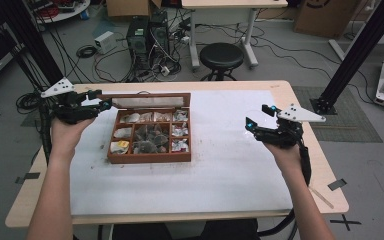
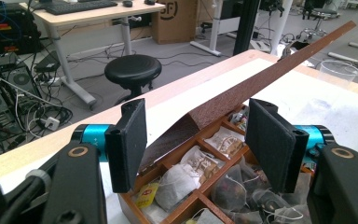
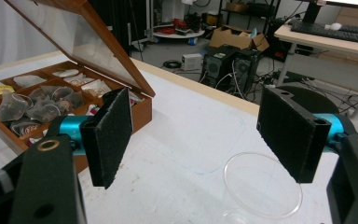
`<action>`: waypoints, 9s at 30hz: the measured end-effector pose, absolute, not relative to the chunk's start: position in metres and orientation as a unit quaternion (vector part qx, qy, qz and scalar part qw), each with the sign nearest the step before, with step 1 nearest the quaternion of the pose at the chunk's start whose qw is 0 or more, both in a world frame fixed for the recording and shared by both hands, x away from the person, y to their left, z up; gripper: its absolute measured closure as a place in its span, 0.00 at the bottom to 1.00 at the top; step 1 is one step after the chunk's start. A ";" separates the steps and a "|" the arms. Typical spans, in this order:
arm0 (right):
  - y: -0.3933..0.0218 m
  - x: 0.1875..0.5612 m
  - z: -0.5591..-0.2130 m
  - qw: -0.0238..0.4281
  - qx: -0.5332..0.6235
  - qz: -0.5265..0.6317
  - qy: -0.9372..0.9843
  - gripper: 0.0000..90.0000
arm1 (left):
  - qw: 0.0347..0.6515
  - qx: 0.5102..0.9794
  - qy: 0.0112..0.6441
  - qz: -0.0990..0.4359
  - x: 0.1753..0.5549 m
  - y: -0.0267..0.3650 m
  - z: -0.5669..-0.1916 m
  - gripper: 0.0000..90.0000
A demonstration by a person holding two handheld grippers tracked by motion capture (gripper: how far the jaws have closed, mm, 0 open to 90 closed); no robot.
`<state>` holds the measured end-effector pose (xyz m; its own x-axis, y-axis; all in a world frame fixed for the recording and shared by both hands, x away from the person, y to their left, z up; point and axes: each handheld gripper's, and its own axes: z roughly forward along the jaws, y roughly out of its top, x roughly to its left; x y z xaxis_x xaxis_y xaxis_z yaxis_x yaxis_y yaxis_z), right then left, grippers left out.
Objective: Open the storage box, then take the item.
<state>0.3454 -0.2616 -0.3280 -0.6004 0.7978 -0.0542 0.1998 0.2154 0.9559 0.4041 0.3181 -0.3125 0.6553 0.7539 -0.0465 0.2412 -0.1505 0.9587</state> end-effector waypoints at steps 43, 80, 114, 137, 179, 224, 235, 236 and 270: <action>-0.266 0.339 -0.326 0.292 0.347 0.523 0.721 0.30 | 0.568 0.708 0.352 0.229 0.413 0.317 -0.308 0.45; -0.171 0.370 -0.329 0.189 0.287 0.527 0.778 0.30 | 0.571 0.707 0.352 0.224 0.416 0.314 -0.311 0.44; -0.021 0.413 -0.382 0.022 0.201 0.472 0.858 0.57 | 0.577 0.706 0.347 0.219 0.417 0.315 -0.313 0.43; 0.023 0.413 -0.396 -0.007 0.210 0.366 0.907 0.90 | 0.577 0.708 0.345 0.217 0.417 0.315 -0.314 0.43; -0.059 0.404 -0.335 0.021 0.197 0.474 0.858 1.00 | 0.573 0.710 0.347 0.220 0.415 0.313 -0.315 0.42; -0.292 0.416 -0.304 0.171 0.369 0.476 0.780 1.00 | 0.567 0.709 0.352 0.227 0.416 0.310 -0.314 0.41; -0.313 0.421 -0.322 0.189 0.399 0.452 0.775 1.00 | 0.563 0.712 0.352 0.229 0.415 0.309 -0.315 0.40; -0.314 0.421 -0.323 0.189 0.403 0.449 0.775 1.00 | 0.563 0.712 0.352 0.229 0.415 0.309 -0.315 0.40; -0.311 0.427 -0.345 0.184 0.413 0.429 0.782 0.88 | 0.565 0.710 0.353 0.229 0.416 0.308 -0.315 0.40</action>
<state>0.4267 -0.3108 -0.3449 -0.5905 0.8042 0.0671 0.4891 0.2905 0.8224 0.4158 0.3081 -0.3154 0.6459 0.7599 -0.0739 0.2432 -0.1130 0.9634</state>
